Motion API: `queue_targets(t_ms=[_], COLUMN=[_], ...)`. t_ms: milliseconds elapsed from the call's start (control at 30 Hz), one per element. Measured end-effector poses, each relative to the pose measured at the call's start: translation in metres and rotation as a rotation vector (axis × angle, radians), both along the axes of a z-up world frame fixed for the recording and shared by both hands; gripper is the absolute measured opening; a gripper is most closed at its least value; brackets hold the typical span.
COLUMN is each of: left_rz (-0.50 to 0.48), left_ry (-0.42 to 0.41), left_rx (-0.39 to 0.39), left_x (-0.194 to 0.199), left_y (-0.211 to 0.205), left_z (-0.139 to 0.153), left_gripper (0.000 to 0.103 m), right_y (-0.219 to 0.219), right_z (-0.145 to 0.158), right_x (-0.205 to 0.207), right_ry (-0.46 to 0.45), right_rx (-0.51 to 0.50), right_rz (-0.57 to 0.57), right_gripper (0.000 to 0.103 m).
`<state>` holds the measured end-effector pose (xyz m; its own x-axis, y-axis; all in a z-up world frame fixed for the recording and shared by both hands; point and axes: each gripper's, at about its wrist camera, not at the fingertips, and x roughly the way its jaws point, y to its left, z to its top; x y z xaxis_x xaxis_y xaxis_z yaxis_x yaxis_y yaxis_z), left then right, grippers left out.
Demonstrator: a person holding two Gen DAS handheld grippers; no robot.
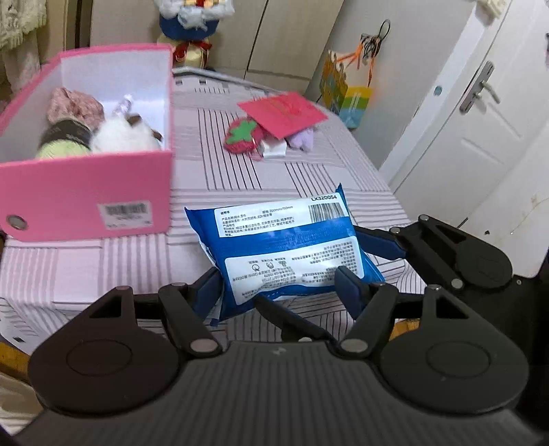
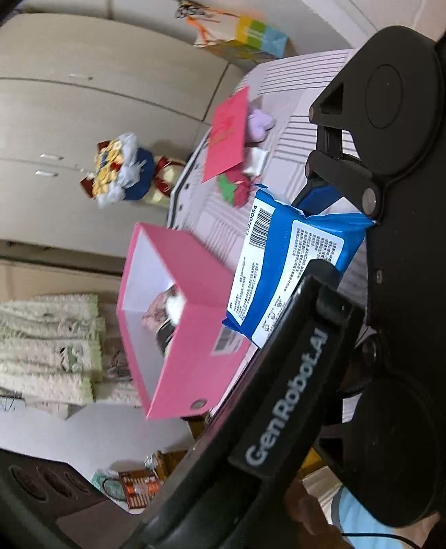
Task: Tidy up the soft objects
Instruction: 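Lower the wet-wipes pack into the pink box and open the left tool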
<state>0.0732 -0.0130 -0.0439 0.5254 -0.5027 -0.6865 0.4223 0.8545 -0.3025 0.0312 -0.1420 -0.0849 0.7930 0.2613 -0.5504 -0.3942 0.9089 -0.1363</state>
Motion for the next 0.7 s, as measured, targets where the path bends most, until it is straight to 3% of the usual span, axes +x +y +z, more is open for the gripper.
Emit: queue_targets(t_ms=[100,333,700], left_rz=[0.031,0.083,0.102], left_ry=[0.005,-0.040,-0.115], left_rx=[-0.043,-0.059,-0.078], left_x=[-0.003,0.003,0.057], left_y=[0.020,0.055,0.093], left_z=[0.004,0.022,0.062], left_gripper=[0.070,0.070,0.070], right_y=[0.014,0.047,0.075], right_z=[0.008,0.029,0.064], right_x=[0.002,0.016,0.072], right_ry=[0.000,-0.027,-0.091], right_rx=[0.002,0.005,0.066], right_rz=[0.025,0.090,0.144], right_gripper=[0.081,0.081,0.084])
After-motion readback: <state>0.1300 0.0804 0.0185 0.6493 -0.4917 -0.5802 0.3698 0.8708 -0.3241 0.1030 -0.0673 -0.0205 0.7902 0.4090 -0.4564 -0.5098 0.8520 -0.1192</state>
